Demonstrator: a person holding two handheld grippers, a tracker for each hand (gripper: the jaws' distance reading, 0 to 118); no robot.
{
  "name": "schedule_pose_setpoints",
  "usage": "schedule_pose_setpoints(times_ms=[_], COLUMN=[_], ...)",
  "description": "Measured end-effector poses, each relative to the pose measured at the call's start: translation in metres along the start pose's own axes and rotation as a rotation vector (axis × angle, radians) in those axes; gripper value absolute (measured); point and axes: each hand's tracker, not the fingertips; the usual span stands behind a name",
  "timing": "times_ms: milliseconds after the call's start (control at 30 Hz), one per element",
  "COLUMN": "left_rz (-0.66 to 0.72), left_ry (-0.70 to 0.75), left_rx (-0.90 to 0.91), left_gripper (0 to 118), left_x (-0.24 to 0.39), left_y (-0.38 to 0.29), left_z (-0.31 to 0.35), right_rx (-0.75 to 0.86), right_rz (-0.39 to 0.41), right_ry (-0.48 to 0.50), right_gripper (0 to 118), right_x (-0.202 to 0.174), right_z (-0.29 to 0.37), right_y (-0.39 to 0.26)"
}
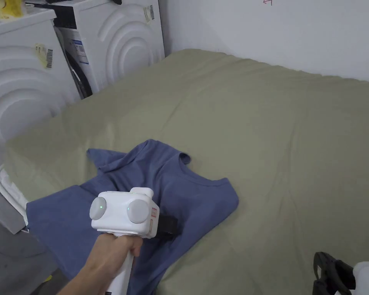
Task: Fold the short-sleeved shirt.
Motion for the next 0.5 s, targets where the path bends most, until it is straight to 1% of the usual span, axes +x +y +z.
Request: schedule_pose_setpoints(times_ms=[33,67,100,133,167,200,233,267,300,367,433,500], left_rz=[-0.002,-0.003,0.000,-0.010,0.014,0.014,0.048,0.063,0.037,0.044,0.028,-0.019], left_ry=[0.006,0.007,0.003,0.012,0.053,0.017,-0.007,-0.017,-0.028,-0.030,-0.073,-0.101], left_rx=[0.000,-0.016,0.017,0.021,0.042,0.017,-0.029,0.004,0.013,0.055,0.077,0.120], left_gripper=[106,88,63,27,8,8,8,8,8,8,8,8], left_x=[0.001,0.003,0.003,0.004,0.003,-0.001,0.000,0.001,0.005,0.017,0.036,0.061], left_y=[0.000,-0.002,-0.002,0.000,0.001,0.004,0.003,0.004,0.007,0.012,0.018,0.027], left_z=[0.003,0.009,0.018,0.023,0.028,0.031,0.035,0.043,0.053,0.074,0.095,0.113], right_rx=[-0.001,-0.001,-0.001,-0.001,0.001,0.001,0.001,0.003,0.006,0.010,0.020,0.029], right_rz=[-0.015,-0.028,-0.034,-0.036,-0.034,-0.034,-0.040,-0.057,-0.074,-0.102,-0.121,-0.139], right_ry=[-0.001,0.001,0.000,-0.006,-0.018,-0.030,-0.038,-0.048,-0.058,-0.085,-0.119,-0.145], right_gripper=[0,0,0,0,0,0,0,0,0,0,0,0], right_x=[0.003,0.007,0.010,0.013,0.016,0.020,0.025,0.031,0.036,0.048,0.060,0.071], right_z=[0.004,0.008,0.013,0.018,0.025,0.031,0.037,0.046,0.055,0.070,0.086,0.102], right_y=[-0.001,-0.003,-0.005,-0.006,-0.010,-0.012,-0.014,-0.016,-0.019,-0.024,-0.030,-0.035])
